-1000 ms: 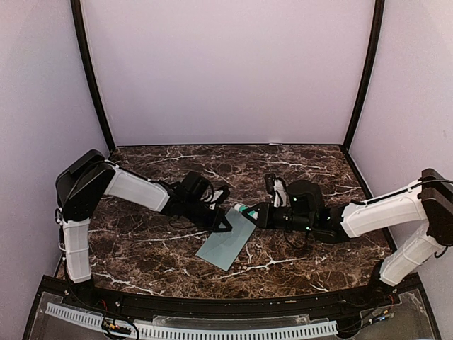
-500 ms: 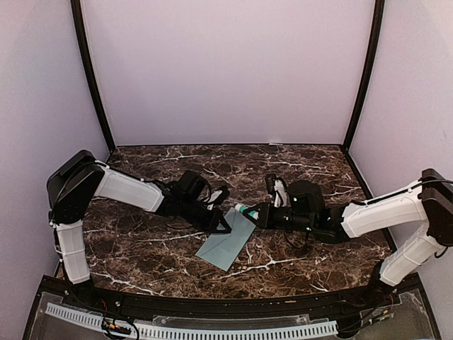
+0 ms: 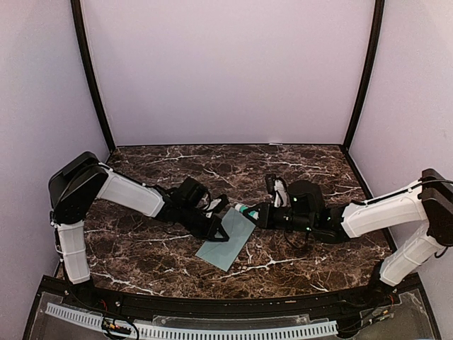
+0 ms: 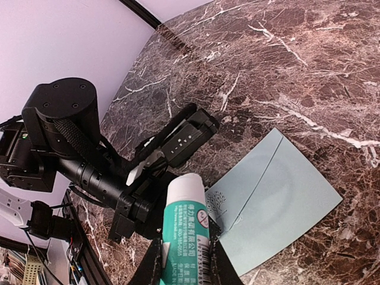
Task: Place the letter into the envelope and seal it
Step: Seal the envelope flap on the envelope.
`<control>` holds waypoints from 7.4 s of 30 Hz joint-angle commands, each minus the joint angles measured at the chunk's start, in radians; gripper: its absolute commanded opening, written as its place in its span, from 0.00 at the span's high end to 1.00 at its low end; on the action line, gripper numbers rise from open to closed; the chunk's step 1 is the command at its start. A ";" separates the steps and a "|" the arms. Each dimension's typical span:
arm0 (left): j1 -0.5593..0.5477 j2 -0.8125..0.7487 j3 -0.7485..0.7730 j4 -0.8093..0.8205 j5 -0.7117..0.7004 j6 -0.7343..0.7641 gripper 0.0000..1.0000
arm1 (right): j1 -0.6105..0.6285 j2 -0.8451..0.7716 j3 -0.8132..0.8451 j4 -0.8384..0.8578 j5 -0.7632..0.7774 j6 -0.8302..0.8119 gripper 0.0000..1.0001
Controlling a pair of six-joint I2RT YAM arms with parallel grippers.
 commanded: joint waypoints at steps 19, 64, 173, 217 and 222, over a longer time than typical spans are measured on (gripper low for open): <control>-0.005 -0.175 0.001 -0.062 0.007 0.002 1.00 | -0.006 -0.077 -0.028 -0.006 0.026 0.002 0.90; 0.123 -0.168 -0.064 -0.024 -0.079 -0.015 0.98 | -0.006 -0.048 -0.010 -0.015 0.024 -0.010 0.90; -0.018 -0.017 -0.082 -0.014 -0.040 0.059 1.00 | -0.111 0.627 0.168 0.496 -0.173 0.185 0.90; -0.042 0.003 -0.001 -0.014 -0.114 0.044 0.99 | -0.118 0.653 0.176 0.449 -0.157 0.212 0.91; -0.042 0.032 0.030 -0.002 -0.132 0.036 0.99 | -0.118 0.652 0.173 0.451 -0.154 0.215 0.91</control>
